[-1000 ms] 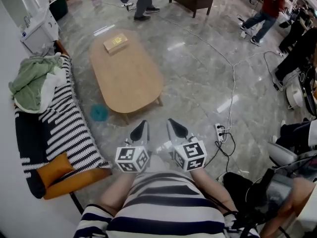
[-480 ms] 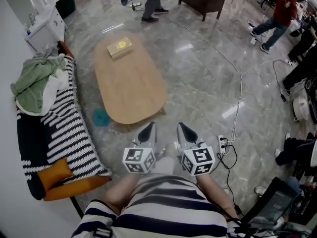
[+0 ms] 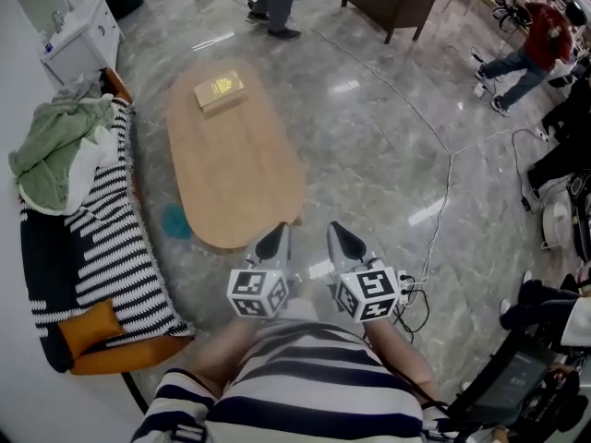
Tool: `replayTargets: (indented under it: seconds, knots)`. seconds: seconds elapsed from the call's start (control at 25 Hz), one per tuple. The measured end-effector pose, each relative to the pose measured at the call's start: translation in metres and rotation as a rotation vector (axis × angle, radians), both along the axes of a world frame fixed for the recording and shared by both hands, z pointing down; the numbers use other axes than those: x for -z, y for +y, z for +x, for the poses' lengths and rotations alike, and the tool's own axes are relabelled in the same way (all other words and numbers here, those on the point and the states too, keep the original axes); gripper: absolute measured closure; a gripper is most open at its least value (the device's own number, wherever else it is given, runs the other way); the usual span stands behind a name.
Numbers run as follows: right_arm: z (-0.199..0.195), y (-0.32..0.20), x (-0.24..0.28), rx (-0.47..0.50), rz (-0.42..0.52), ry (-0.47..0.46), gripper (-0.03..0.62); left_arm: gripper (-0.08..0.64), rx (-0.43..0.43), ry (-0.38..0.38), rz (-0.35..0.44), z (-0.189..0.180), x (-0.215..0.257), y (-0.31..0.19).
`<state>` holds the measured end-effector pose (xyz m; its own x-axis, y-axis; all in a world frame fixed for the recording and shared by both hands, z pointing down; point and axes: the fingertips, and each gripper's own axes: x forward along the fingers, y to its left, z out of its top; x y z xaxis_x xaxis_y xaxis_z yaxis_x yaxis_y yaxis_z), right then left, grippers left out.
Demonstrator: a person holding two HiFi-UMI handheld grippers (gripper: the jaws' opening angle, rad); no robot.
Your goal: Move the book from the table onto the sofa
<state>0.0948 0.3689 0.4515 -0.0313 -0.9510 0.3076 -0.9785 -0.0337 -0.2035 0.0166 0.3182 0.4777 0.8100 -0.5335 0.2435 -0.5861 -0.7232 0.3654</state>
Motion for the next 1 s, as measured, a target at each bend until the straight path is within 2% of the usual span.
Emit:
replayTargets:
  seconds: [0.24,0.68,0.84,1.0]
  knots:
    - [0.010,-0.034,-0.001,0.039,0.003,-0.009,0.595,0.555,0.032,-0.014,0.004,0.009,-0.002,-0.027]
    - [0.032,-0.079,0.005,0.149,0.021,-0.032,0.595,0.555,0.157,-0.045,0.016,0.024,0.007,-0.064]
    - [0.047,-0.096,0.008,0.221,0.025,-0.023,0.595,0.555,0.220,-0.046,0.021,0.042,0.009,-0.079]
    - [0.077,-0.107,0.009,0.267,0.021,-0.023,0.595,0.555,0.249,-0.046,0.013,0.074,0.008,-0.083]
